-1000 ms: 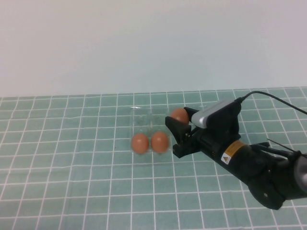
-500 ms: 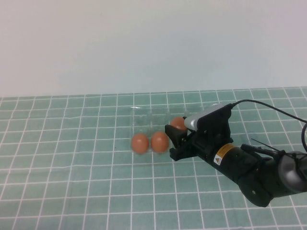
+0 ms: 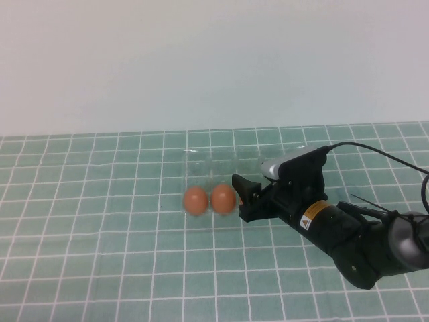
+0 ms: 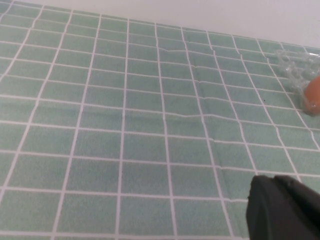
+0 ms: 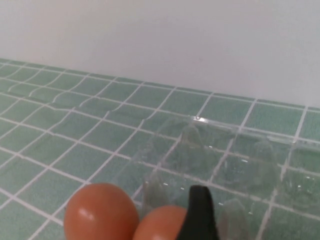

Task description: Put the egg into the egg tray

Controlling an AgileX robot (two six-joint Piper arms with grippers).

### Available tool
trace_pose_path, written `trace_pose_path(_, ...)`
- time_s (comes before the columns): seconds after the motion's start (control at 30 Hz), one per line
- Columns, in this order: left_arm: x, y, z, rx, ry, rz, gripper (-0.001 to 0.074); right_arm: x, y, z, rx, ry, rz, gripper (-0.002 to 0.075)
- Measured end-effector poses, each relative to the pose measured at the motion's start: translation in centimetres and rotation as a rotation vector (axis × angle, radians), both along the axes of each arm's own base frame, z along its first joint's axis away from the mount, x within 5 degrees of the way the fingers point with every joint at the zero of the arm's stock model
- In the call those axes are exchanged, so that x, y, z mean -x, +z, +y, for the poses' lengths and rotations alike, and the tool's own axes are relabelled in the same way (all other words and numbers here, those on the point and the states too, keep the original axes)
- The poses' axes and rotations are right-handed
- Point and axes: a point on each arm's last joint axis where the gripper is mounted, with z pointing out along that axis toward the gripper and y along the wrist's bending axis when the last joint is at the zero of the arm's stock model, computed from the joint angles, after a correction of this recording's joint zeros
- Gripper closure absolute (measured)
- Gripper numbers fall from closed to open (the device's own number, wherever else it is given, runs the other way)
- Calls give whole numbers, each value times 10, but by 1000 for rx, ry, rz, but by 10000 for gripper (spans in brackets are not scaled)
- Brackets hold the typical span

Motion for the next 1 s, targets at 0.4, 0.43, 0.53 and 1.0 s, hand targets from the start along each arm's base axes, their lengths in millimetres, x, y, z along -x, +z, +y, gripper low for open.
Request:
trace_pose_path(0.4,0,0,0,0,0,0,736,1,14,0,4,4,7,344)
trace_pose_path(0.43,0,0,0,0,0,0,736,1,19,0,6,5,6,392)
trace_pose_path(0.53,0,0,0,0,0,0,736,3,40,-2,42,12,-2,582)
trace_pose_path(1.0,0,0,0,0,0,0,736,66,178,-43,275,72,-221,726)
